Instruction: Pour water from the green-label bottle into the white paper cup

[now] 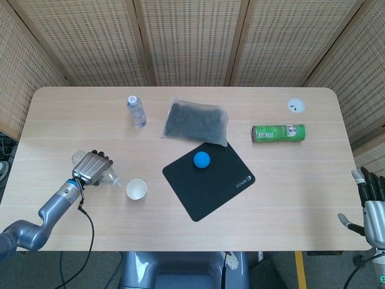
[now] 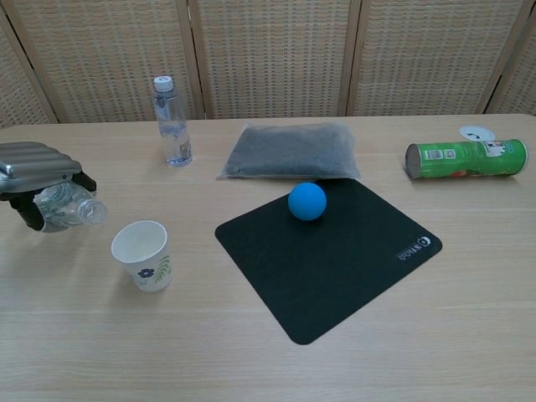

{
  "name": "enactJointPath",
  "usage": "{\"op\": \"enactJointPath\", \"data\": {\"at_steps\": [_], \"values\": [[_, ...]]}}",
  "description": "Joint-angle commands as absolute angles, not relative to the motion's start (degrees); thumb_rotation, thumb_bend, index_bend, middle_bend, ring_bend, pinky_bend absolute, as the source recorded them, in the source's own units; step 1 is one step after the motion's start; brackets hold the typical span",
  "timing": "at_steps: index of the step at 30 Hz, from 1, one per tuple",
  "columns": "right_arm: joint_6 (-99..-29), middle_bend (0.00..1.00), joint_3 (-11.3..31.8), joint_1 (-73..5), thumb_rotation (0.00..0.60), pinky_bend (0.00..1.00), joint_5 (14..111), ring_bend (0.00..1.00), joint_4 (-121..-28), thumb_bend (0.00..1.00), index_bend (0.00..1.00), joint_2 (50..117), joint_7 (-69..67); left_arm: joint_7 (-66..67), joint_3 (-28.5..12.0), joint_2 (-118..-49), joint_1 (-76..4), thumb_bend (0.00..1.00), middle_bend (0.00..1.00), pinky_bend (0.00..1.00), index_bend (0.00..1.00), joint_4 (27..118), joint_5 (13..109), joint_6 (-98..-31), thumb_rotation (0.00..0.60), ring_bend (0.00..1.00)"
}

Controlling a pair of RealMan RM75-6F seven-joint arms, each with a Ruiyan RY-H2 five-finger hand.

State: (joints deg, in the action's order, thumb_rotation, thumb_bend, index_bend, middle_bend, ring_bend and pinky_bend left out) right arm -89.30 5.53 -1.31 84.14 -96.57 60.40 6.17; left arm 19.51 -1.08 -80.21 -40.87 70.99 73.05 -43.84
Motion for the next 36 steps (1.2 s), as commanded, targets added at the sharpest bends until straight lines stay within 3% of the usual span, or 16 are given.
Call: {"op": "enactJointPath", "data": {"at_steps": [1,27,36], "values": [[-89.27,0.00,5.55,-1.31,0.600,0.00,84.15,0.00,-96.58,0.00,0.00,60.35,6.05,22.08,-1.42,-80.40,-41.36,0.50,0.42,0.29,0.60,71.91,71.33,-43.40,0.600,0.27],[-89.33,0.00,5.72,-1.13,0.600,0.00,84.07,0.00,-96.44,0.00,0.00,59.82,4.56,37.89,-0.73,-81.03,-43.76,0.50,0.43,0.29,0.60,76.64,63.00,-45.83,0.600,0.27],[-89.28,0.00,5.71,-1.12,0.600,0.00,84.04,0.00,-96.36,0.00,0.00,59.87,4.64,35.38,-0.60,-80.89,-43.41,0.50,0.43,0.29,0.60,76.48,63.14,-46.24,0.600,0.27]]}}
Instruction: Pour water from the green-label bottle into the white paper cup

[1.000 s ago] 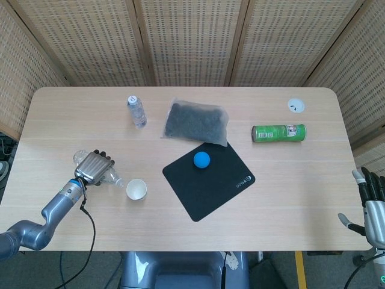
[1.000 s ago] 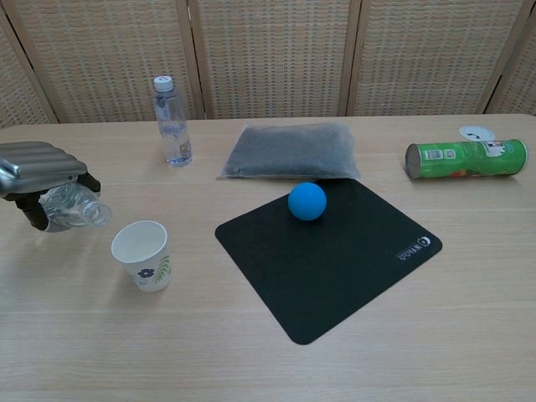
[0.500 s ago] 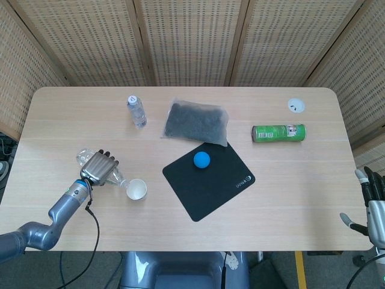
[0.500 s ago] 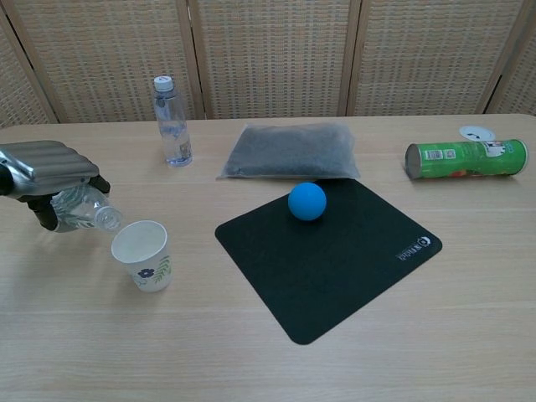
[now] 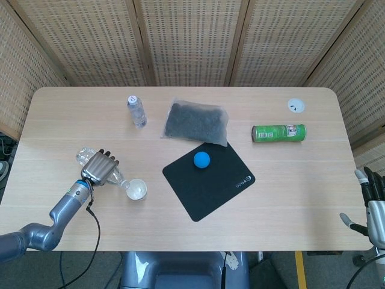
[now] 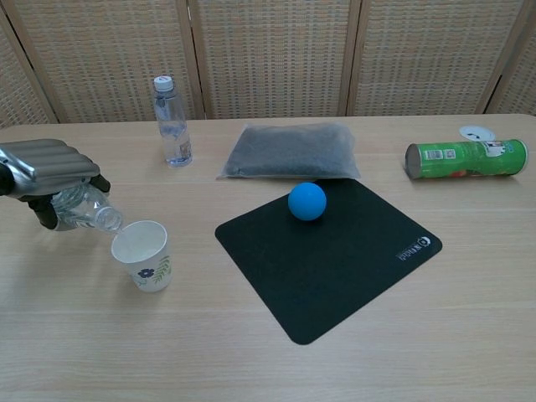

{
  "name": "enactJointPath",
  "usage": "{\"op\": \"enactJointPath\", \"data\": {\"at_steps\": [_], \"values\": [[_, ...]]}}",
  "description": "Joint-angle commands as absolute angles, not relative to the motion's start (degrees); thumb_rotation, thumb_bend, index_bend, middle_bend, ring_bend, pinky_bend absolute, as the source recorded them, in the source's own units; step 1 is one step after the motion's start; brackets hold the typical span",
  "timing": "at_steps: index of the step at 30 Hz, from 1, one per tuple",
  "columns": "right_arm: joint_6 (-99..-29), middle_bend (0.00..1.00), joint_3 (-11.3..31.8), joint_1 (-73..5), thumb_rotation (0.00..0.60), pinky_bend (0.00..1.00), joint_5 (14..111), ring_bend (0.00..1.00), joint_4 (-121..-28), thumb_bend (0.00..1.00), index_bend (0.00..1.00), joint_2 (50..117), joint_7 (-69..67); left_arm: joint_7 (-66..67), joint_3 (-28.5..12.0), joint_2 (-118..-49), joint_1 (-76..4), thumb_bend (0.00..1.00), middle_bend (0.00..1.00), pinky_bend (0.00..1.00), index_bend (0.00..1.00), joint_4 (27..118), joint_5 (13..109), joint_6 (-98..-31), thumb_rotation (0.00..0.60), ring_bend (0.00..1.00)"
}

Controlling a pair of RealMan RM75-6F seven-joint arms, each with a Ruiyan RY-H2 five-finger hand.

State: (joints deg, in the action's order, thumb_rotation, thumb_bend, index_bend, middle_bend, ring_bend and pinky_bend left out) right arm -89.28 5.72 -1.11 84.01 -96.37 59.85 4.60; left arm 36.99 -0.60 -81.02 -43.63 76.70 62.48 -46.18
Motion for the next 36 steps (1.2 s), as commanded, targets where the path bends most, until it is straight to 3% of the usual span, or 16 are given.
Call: {"op": "enactJointPath", "data": {"at_steps": [1,14,22,31,36], "values": [[-89.26,0.00,5.69,-1.13,0.600,0.00,84.08,0.00,-96.38,0.00,0.00,59.90,4.70,33.80,-0.72,-80.85,-43.25,0.50,0.43,0.29,0.60,76.40,63.84,-46.31,0.600,0.27],[-89.03,0.00,5.56,-1.21,0.600,0.00,84.05,0.00,-96.54,0.00,0.00,60.26,5.78,9.70,-1.57,-79.57,-41.44,0.51,0.43,0.28,0.60,73.72,75.09,-47.70,0.600,0.27],[-88.64,0.00,5.56,-1.45,0.600,0.00,83.99,0.00,-96.59,0.00,0.00,60.44,6.34,-17.64,-3.28,-80.30,-39.52,0.51,0.43,0.27,0.60,69.50,81.03,-52.13,0.600,0.27],[-88.25,0.00,5.53,-1.66,0.600,0.00,83.86,0.00,-96.64,0.00,0.00,60.60,6.86,-43.30,-8.70,-86.73,-39.19,0.51,0.42,0.26,0.58,60.07,79.59,-55.07,0.600,0.27],[-88.03,0.00,5.63,-1.73,0.600,0.00,83.35,0.00,-96.59,0.00,0.00,60.71,7.44,-57.50,-13.04,-90.63,-39.70,0.50,0.39,0.26,0.55,57.46,75.50,-52.83,0.600,0.27]]}}
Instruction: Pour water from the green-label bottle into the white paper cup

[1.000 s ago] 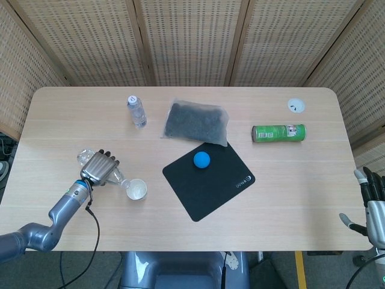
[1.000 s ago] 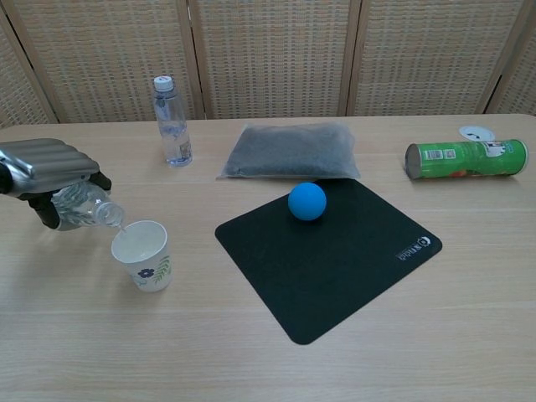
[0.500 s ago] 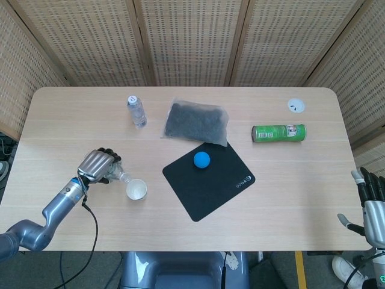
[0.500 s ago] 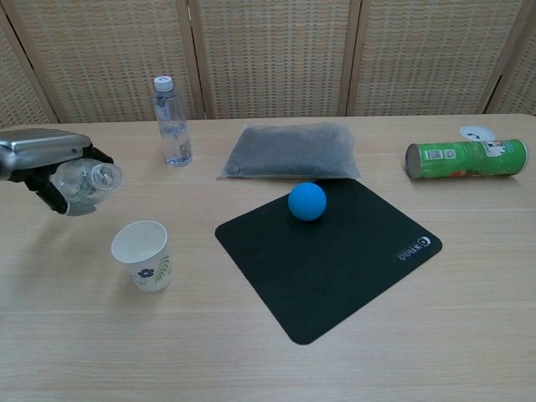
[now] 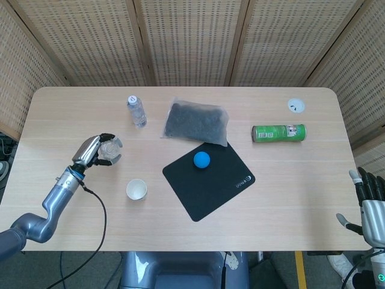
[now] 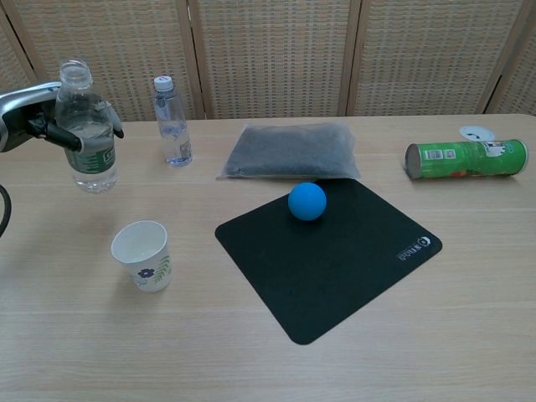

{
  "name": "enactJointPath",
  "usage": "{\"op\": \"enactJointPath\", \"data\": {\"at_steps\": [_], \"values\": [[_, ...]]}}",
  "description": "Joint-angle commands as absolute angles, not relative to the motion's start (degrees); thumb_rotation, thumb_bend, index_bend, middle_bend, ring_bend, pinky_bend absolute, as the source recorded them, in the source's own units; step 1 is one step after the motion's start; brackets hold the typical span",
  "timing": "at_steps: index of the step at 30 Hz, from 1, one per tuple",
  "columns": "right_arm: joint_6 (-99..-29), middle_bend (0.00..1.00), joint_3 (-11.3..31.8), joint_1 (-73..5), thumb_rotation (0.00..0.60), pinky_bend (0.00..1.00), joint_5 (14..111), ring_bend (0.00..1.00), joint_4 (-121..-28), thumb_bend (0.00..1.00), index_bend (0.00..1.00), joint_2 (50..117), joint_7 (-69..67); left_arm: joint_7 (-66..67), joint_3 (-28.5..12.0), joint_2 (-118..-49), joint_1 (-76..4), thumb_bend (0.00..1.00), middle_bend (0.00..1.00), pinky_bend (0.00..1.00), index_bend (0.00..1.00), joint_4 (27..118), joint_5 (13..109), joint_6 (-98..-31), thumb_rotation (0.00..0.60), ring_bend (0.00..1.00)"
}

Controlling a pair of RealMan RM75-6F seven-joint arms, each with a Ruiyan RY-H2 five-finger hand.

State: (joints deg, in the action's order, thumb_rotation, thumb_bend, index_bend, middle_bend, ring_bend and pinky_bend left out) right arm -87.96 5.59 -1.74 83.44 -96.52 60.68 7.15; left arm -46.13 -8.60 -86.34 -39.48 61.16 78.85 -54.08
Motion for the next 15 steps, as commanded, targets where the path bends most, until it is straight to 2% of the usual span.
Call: {"op": "enactJointPath", "data": {"at_steps": [1,8,15], "values": [[-88.15,0.00,5.65,-1.70,0.600,0.00,83.38,0.00,-96.64,0.00,0.00,60.72,7.52,-59.04,-13.25,-91.22,-39.89,0.50,0.38,0.26,0.54,56.68,75.33,-52.19,0.600,0.27],[-87.95,0.00,5.76,-1.74,0.600,0.00,82.92,0.00,-96.51,0.00,0.00,60.79,7.64,-67.41,-13.17,-95.47,-40.62,0.51,0.38,0.24,0.53,51.25,75.30,-48.16,0.600,0.27],[-88.16,0.00,5.68,-1.69,0.600,0.00,83.18,0.00,-96.59,0.00,0.00,60.80,7.72,-71.95,-12.66,-98.91,-41.14,0.51,0.35,0.22,0.50,45.90,76.60,-47.03,0.600,0.27]]}}
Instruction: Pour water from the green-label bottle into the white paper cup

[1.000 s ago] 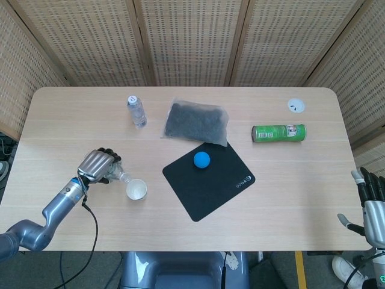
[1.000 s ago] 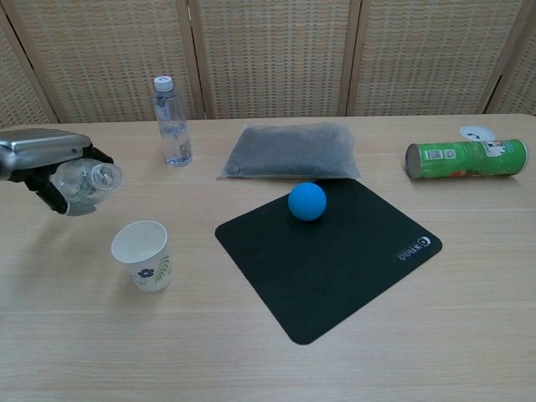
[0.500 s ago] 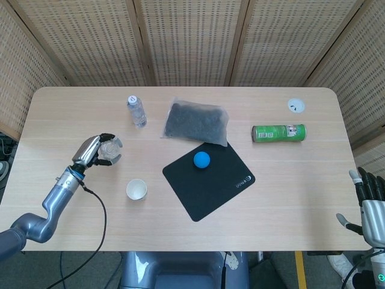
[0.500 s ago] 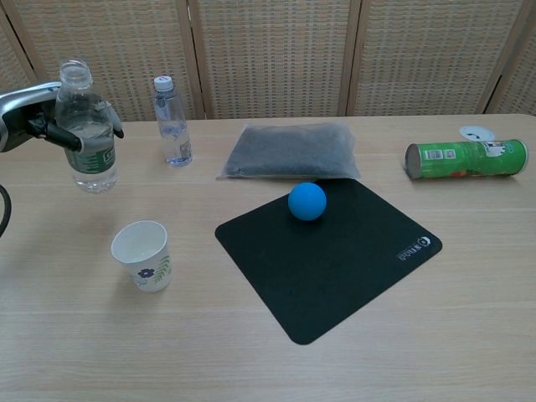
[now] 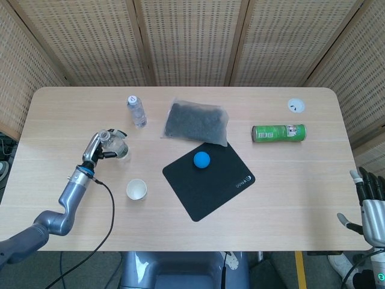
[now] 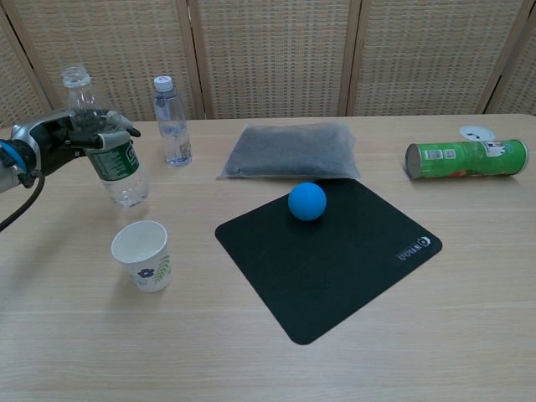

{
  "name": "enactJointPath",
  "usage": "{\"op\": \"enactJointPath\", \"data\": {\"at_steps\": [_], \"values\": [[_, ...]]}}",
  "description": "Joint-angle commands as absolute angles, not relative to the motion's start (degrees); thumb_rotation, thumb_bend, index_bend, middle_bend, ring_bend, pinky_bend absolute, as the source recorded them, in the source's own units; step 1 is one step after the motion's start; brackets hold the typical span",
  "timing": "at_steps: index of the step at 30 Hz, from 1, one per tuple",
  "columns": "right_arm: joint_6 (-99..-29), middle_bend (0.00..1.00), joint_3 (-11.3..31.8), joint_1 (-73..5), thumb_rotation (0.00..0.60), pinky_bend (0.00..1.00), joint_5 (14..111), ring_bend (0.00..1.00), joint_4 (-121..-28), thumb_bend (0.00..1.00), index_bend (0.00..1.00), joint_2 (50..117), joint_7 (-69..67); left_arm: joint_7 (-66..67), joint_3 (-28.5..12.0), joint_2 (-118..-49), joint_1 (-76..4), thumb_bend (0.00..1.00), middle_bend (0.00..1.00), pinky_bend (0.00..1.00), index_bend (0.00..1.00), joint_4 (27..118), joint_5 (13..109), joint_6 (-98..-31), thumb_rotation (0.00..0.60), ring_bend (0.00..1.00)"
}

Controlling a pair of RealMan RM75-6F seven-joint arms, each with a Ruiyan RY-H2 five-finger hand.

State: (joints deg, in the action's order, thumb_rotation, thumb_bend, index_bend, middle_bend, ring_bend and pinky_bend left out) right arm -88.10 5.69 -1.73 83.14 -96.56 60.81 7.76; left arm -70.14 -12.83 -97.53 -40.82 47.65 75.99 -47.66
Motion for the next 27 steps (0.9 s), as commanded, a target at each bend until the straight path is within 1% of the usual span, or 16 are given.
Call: {"op": "enactJointPath", "data": {"at_steps": [1,9,14,15,17,19,22,24,27], "values": [[-88.17,0.00,5.68,-1.68,0.600,0.00,83.18,0.00,-96.59,0.00,0.00,60.78,7.68,-72.42,-12.56,-99.22,-41.20,0.51,0.35,0.22,0.50,45.30,76.86,-47.04,0.600,0.27],[-87.60,0.00,5.63,-1.91,0.600,0.00,82.95,0.00,-96.36,0.00,0.00,60.91,7.83,-76.80,-12.50,-102.73,-41.66,0.50,0.34,0.22,0.49,41.35,77.29,-46.06,0.600,0.27],[-87.50,0.00,5.60,-1.95,0.600,0.00,82.87,0.00,-96.26,0.00,0.00,61.03,8.08,-78.29,-12.59,-104.17,-41.86,0.48,0.31,0.21,0.45,39.82,77.46,-46.00,0.600,0.27],[-87.48,0.00,5.59,-1.96,0.600,0.00,82.85,0.00,-96.26,0.00,0.00,61.04,8.10,-78.55,-12.62,-104.28,-41.89,0.46,0.29,0.20,0.41,39.75,77.50,-45.99,0.600,0.27],[-87.43,0.00,5.59,-1.99,0.600,0.00,82.83,0.00,-96.27,0.00,0.00,61.06,8.14,-79.04,-12.58,-104.47,-41.98,0.43,0.24,0.17,0.32,39.60,77.71,-46.01,0.600,0.24],[-87.43,0.00,5.60,-1.98,0.600,0.00,82.80,0.00,-96.24,0.00,0.00,61.05,8.12,-79.32,-12.48,-104.66,-42.03,0.39,0.16,0.13,0.18,39.42,77.98,-46.18,0.600,0.17],[-87.45,0.00,5.64,-1.96,0.600,0.00,82.71,0.00,-96.29,0.00,0.00,61.01,7.97,-79.54,-12.37,-104.93,-42.06,0.34,0.08,0.11,0.04,39.08,78.26,-46.43,0.600,0.10],[-87.45,0.00,5.64,-1.95,0.600,0.00,82.69,0.00,-96.27,0.00,0.00,60.95,7.84,-79.44,-12.26,-104.99,-42.06,0.31,0.05,0.10,0.01,38.89,78.48,-46.70,0.600,0.05],[-87.56,0.00,5.64,-1.91,0.600,0.00,82.79,0.00,-96.31,0.00,0.00,60.87,7.66,-79.74,-12.34,-105.04,-41.78,0.30,0.01,0.07,0.00,39.05,78.64,-47.67,0.600,0.00]]}}
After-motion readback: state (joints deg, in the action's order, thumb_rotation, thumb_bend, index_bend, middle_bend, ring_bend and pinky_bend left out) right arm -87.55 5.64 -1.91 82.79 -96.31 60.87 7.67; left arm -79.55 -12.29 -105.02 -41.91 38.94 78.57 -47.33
